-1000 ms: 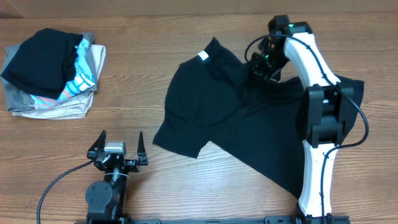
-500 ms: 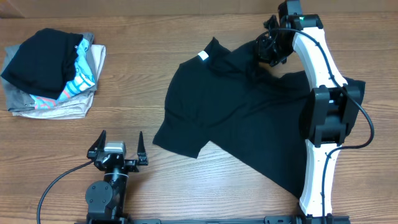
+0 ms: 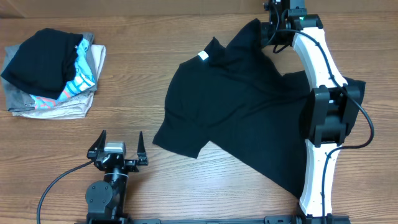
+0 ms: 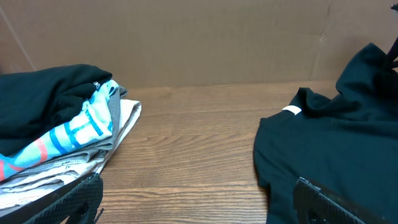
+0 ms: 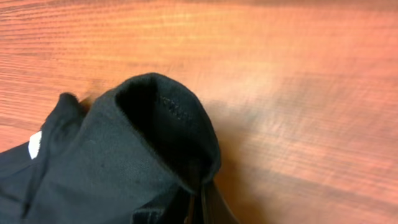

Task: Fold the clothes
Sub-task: 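Lift the collar fabric up toward the table's far edge with right gripper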

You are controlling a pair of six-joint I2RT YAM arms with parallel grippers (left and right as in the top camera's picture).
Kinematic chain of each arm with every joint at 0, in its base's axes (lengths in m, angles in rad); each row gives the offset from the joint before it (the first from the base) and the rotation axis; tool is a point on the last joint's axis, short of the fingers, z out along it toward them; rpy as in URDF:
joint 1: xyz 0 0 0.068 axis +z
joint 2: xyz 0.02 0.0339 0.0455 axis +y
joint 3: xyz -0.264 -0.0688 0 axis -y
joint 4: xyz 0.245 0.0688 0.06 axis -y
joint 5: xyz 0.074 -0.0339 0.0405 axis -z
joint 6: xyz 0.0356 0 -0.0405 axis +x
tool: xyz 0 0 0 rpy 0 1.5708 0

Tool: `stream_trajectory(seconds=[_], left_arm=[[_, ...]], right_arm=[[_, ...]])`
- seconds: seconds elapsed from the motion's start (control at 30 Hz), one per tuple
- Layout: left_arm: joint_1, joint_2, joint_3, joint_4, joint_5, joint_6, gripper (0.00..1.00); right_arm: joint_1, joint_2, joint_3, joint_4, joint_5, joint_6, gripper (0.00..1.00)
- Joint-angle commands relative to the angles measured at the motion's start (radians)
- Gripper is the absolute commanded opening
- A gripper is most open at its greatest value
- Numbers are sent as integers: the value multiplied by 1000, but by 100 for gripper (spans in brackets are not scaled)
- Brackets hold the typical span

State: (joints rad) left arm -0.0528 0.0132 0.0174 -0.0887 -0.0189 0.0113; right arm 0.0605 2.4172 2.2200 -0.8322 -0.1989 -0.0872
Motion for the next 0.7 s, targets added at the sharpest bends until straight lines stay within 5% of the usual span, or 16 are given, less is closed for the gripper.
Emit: stream_trajectory(seconds=[0.0,0.67], left_arm=[[-9,-8,-8,4,12,19,100],[-10,-8,-8,4,12,19,100]], right_arm=[[0,-18,25,49,42,-116,4],[-23,189,25,462,182,-153,4]])
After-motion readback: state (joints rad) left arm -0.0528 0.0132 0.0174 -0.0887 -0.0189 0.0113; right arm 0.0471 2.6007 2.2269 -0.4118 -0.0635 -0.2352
